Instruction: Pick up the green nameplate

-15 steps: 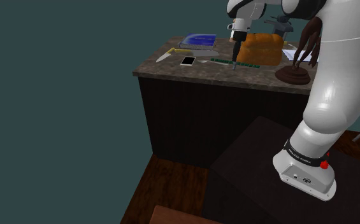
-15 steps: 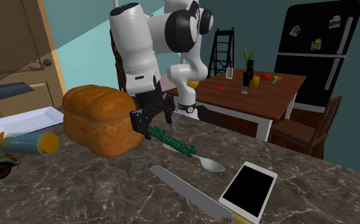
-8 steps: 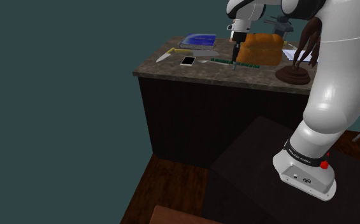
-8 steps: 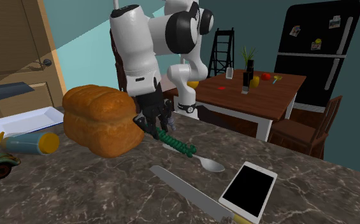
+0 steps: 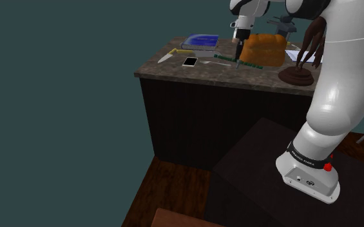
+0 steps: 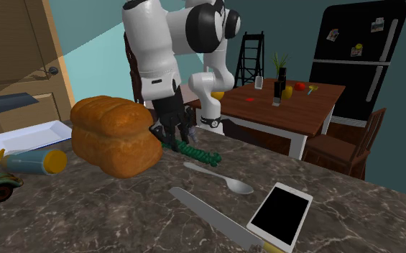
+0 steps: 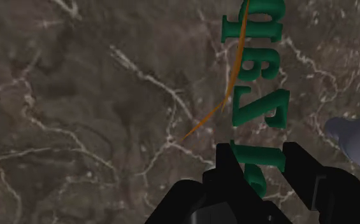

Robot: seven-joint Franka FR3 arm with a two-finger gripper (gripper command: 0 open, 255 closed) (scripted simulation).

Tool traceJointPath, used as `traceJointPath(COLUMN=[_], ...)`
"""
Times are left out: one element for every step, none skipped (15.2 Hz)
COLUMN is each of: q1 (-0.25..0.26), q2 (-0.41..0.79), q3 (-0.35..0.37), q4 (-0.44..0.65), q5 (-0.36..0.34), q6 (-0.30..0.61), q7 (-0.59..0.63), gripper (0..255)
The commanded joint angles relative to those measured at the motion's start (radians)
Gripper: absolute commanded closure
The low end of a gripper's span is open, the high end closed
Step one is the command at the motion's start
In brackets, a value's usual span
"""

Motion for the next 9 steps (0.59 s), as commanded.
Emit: traceJointPath(q1=[0.0,-0.001,-0.001,-0.002,-0.002,-0.003,-0.004,-0.005,-0.006], q2=[-0.007,-0.009,-0.012,-0.014,-0.016,-0.018,-0.019,-0.021,-0.022], q3=[-0.002,-0.003,-0.003,-0.004,-0.005,-0.005,-0.006,-0.006,-0.007], q4=[0.017,0.027,0.037,0.048,0.059,0.07,0.081,0.093,0.105], q5=[-0.005,-0.006,-0.008,-0.01,-0.011,-0.013,-0.014,-0.015,-0.016], q6=[-0.023,-0.035,-0.047,-0.059,-0.072,-0.084,-0.097,-0.109,-0.122], q7=[0.005,0.008,0.01,0.013,0.015,0.017,0.02,0.022,0.024], gripper=[255,255,255,255,255,255,255,255,255])
